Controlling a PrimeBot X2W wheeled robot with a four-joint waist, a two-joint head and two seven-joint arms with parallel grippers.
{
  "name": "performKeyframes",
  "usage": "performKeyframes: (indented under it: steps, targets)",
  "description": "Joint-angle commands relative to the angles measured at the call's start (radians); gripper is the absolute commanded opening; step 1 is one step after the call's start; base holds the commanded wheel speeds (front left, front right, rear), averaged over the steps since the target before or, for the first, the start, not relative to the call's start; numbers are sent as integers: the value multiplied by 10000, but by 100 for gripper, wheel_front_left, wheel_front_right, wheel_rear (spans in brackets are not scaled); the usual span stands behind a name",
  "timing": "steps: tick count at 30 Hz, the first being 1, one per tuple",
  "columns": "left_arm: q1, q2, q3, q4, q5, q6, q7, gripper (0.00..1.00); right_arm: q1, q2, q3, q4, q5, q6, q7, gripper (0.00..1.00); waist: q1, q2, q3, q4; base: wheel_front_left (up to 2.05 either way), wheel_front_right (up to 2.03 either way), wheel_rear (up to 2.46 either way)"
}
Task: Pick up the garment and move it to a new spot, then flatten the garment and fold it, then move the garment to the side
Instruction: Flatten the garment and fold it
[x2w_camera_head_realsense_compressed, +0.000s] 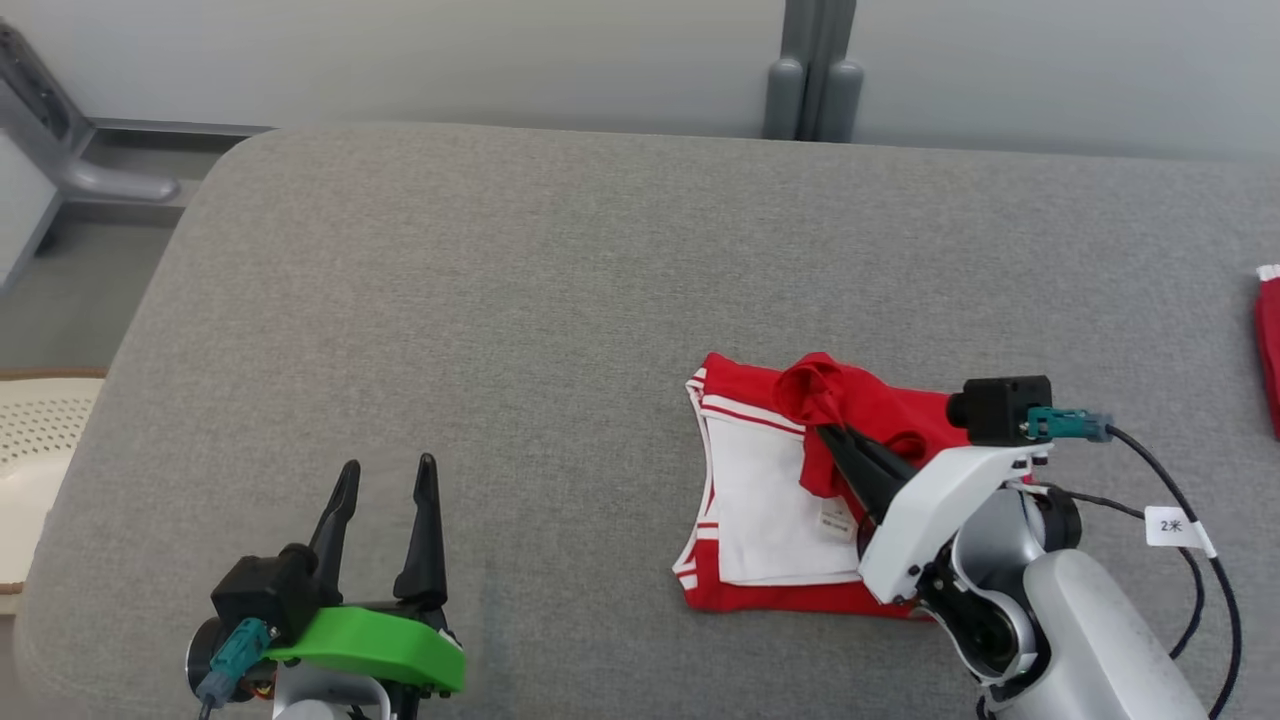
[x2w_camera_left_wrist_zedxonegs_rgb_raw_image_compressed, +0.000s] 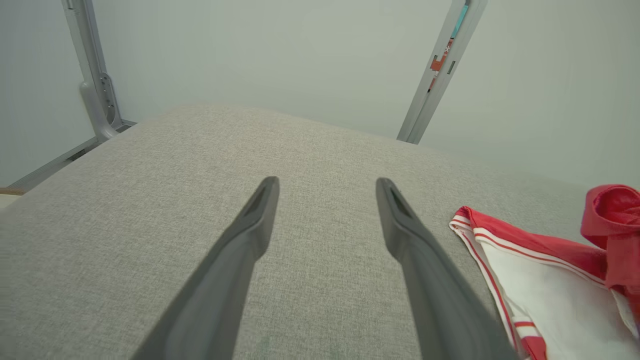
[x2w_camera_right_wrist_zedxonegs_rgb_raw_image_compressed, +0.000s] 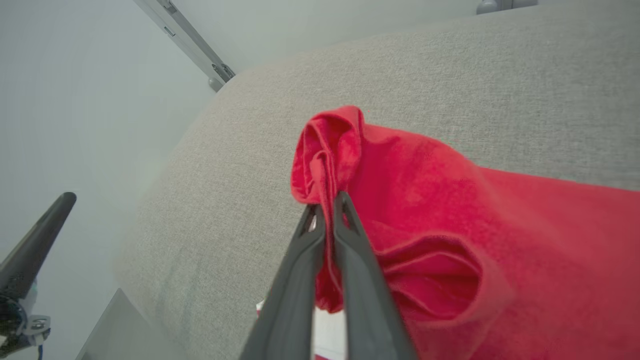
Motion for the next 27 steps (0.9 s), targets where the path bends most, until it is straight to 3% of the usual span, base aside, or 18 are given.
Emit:
performKeyframes:
  steps: [1,11,12,13,14,20,27]
  targets:
    - [123,-65,19,4,45,-70,-28,100,-146,68,72,185,71,-6,-149,0,0,0,-109,278,0,0,0]
    - [141,-233,105,111,155,-238,-29,100,-1008,518,663,2288,235,-6,-1262,1,0,0,11,301,0,0,0]
    - [118,-251,114,123,175,-237,-29,100,-1130,523,736,2528,245,-6,-1419,37,0,0,35,277,0,0,0]
    - [95,-269,116,134,194,-248,-29,100,-1204,531,825,2707,252,-6,-1527,82,0,0,53,260,0,0,0]
    - [54,-288,111,149,214,-273,-29,100,-1302,549,983,2834,261,-5,-1717,100,0,0,75,243,0,0,0]
    - [-13,-367,161,192,286,-326,-30,100,-1556,547,1736,2613,859,-5,-2625,100,0,0,156,33,0,0,0]
    - [14,-404,218,202,354,-384,-30,100,-1377,321,1033,1889,237,-5,-3620,100,0,0,135,-269,0,0,0]
